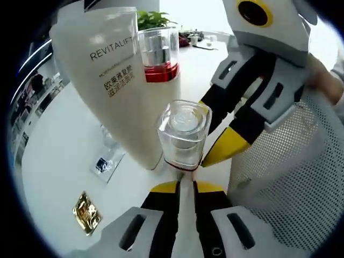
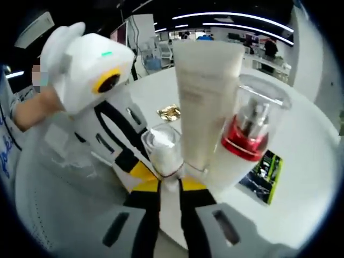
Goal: Arrange the skincare products in the storage area until every visible bottle or jar stands upright without overlapping.
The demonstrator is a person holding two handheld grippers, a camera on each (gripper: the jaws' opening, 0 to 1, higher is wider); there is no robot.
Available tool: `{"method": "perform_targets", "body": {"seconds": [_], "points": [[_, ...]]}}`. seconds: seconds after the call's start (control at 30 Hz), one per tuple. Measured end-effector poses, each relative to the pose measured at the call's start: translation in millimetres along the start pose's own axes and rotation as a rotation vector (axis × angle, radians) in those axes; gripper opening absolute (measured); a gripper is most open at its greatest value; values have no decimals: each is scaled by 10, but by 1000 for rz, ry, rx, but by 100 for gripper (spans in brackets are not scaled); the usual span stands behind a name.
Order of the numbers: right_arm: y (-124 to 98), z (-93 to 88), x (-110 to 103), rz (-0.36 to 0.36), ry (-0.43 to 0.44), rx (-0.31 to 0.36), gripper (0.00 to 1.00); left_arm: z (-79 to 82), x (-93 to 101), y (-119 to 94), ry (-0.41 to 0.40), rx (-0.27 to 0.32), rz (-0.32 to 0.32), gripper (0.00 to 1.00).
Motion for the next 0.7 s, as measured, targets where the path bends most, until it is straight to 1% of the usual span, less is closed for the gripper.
{"method": "perform_targets", "body": {"seconds": [0.4,0.7], "points": [[-14,-49,78,-33,13,-13,11,27,-4,82,-21,-1,14,5],[-7,-72,126,-55,-1,-32,9,55,-28,121,-33,14,31,6]]}}
Point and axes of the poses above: the point that each gripper's makers call its tool centre point, and the gripper's own axes: y roughly forward along the fingers, x roughly to its right, z roughly out of its top, the point moved 2 cm from there along -y, roughly backward along the fingers, and after that the axes turned 6 degrees about x, right-handed, at the moved point
